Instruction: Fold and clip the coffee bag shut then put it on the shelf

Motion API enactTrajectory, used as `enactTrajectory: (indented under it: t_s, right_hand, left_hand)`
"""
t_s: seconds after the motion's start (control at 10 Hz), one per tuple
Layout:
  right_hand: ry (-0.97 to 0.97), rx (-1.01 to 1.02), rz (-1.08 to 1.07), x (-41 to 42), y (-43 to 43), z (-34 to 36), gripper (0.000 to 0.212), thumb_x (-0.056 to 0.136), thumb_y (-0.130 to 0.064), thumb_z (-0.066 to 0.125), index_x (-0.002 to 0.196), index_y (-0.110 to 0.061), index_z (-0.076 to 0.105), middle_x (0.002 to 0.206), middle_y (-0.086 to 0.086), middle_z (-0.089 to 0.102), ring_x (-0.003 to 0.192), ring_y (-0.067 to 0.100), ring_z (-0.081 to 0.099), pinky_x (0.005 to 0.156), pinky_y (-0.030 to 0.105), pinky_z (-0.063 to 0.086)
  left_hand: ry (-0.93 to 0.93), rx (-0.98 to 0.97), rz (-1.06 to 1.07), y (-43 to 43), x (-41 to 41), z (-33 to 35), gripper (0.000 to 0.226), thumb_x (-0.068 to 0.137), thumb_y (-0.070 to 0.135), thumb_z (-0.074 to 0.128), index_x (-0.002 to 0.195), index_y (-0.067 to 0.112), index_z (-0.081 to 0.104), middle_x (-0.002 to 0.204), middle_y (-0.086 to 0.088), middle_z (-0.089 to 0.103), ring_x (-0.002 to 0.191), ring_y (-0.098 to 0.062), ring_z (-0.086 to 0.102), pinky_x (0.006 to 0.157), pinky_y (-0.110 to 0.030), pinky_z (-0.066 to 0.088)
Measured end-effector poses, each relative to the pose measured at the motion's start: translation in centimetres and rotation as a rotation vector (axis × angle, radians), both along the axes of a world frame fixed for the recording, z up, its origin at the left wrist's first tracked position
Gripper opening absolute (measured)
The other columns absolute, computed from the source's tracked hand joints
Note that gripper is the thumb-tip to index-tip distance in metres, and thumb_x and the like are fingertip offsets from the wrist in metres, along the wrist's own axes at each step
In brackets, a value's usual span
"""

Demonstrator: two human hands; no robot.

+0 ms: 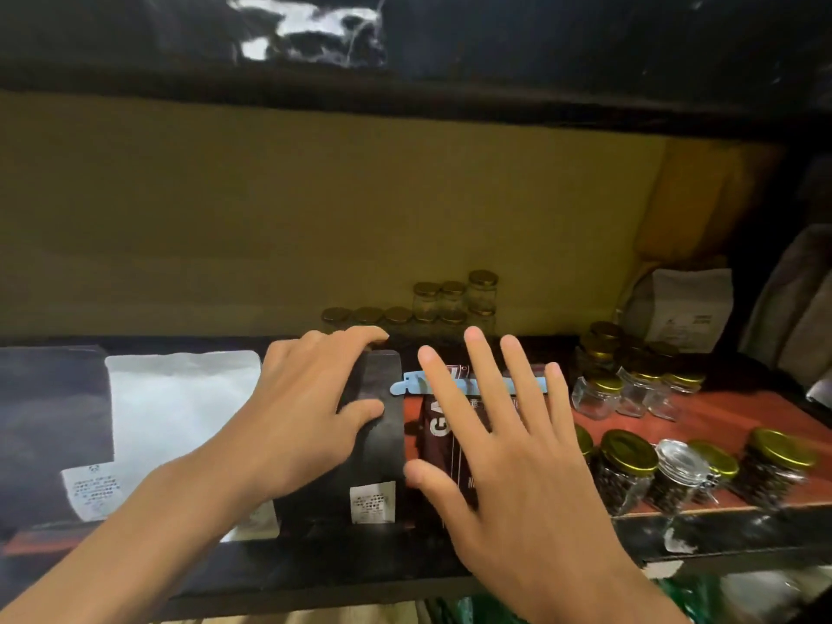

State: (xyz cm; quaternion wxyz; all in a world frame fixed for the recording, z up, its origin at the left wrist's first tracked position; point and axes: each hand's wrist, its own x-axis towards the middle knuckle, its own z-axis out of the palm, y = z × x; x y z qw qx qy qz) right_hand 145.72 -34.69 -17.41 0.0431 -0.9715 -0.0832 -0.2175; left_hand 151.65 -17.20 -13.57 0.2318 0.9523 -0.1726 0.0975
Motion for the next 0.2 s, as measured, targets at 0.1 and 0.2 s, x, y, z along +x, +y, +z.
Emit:
enactTrajectory:
  t_s: [0.1,0.2]
  right_hand:
    - [-0.004,-0.019,0.019,-1.4,-0.5,1.3,0.074,0.088,-0.069,0.024,0.153,-0.042,-0.001,0.164,-0.003,0.005,0.151,0.028,0.001,0.117,0.056,0.009]
    - [0.102,0.042,0.028,-3.0,-0.9,4.1,0.072,0.089,-0.069,0.019,0.149,-0.047,-0.015,0.164,-0.009,-0.008,0.149,0.02,-0.017,0.119,0.05,-0.006]
  left_hand:
    - [-0.139,0.053,-0.076,0.8,-1.2,-0.3,0.075,0.089,0.043,0.06,0.147,0.046,0.013,0.146,0.02,0.029,0.139,-0.01,0.016,0.117,-0.031,0.012]
    - [-0.261,0.172,-0.138,1.8,-2.2,0.0,0.072,0.09,0.047,0.051,0.151,0.042,0.013,0.161,0.012,0.018,0.148,-0.013,0.008,0.12,-0.037,0.0]
